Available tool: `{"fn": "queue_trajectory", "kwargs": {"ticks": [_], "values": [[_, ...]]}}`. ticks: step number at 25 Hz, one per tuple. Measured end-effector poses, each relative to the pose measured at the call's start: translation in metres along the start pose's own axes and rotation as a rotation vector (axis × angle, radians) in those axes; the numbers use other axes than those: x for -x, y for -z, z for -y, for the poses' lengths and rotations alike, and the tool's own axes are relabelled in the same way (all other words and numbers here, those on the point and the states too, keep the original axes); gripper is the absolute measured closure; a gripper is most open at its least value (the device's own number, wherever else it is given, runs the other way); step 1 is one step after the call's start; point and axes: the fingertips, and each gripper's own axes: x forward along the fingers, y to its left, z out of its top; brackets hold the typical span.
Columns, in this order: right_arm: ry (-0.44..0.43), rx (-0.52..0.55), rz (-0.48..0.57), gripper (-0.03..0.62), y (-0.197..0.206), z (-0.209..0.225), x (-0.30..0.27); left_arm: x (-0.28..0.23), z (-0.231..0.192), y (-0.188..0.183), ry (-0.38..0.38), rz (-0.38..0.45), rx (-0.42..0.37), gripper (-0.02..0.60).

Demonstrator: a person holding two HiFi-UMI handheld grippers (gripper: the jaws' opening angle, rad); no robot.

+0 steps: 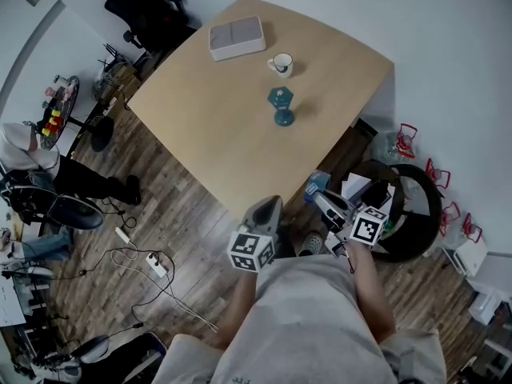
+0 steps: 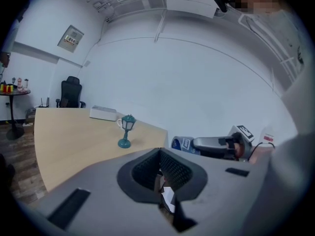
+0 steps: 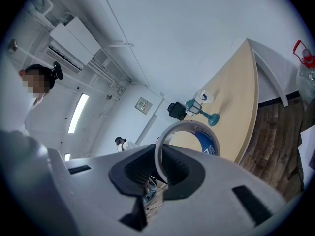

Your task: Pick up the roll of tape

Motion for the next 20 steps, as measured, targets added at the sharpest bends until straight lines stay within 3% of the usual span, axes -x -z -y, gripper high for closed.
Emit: {"fn": "queue_trajectory", "kwargs": {"ticks": [20], "values": [[-0.032,0.008,-0.022,0.549,0.0036,-0.007,-0.0054,-0.0013,-0.0005,-0.001,-0.002,-0.001,-0.028,0.577]]}}
